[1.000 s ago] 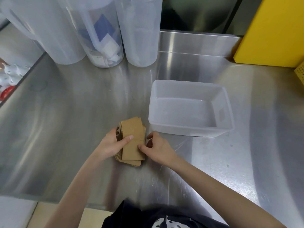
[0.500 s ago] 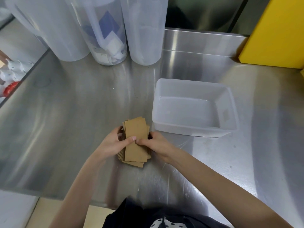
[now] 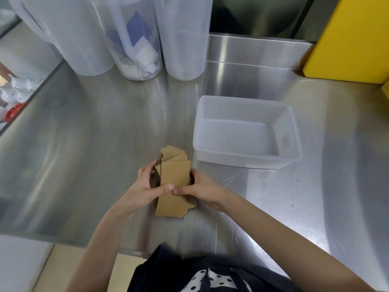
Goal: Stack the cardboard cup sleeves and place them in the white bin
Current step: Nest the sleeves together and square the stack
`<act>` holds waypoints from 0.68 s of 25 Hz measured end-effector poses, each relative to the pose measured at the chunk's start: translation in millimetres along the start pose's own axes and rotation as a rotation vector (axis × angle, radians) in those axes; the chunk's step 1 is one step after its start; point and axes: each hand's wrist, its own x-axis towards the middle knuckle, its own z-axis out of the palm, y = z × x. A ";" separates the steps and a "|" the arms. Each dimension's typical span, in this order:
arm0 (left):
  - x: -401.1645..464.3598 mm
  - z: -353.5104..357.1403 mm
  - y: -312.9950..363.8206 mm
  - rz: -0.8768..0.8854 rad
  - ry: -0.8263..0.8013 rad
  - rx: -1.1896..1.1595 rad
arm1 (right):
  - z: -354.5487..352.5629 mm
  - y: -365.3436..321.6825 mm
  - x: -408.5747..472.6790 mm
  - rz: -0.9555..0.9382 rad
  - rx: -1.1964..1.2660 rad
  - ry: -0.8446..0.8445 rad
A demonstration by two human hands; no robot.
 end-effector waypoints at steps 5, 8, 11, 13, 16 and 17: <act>-14.1 1.6 0.5 0.009 -0.064 -0.098 | 7.1 5.8 -6.2 -0.054 -0.121 0.021; -18.3 7.4 1.4 0.010 -0.075 -0.113 | 2.2 11.0 -12.7 -0.077 -0.040 0.023; -22.3 20.3 4.4 0.054 -0.078 -0.204 | -5.3 16.2 -21.5 -0.108 -0.030 0.058; -23.1 32.1 7.9 0.082 -0.083 -0.240 | -11.2 22.0 -29.3 -0.131 -0.050 0.116; -19.0 52.7 13.3 0.116 -0.104 -0.282 | -24.6 29.9 -43.1 -0.194 -0.057 0.211; -16.9 59.3 15.1 0.130 -0.108 -0.289 | -29.3 31.9 -48.1 -0.229 -0.058 0.240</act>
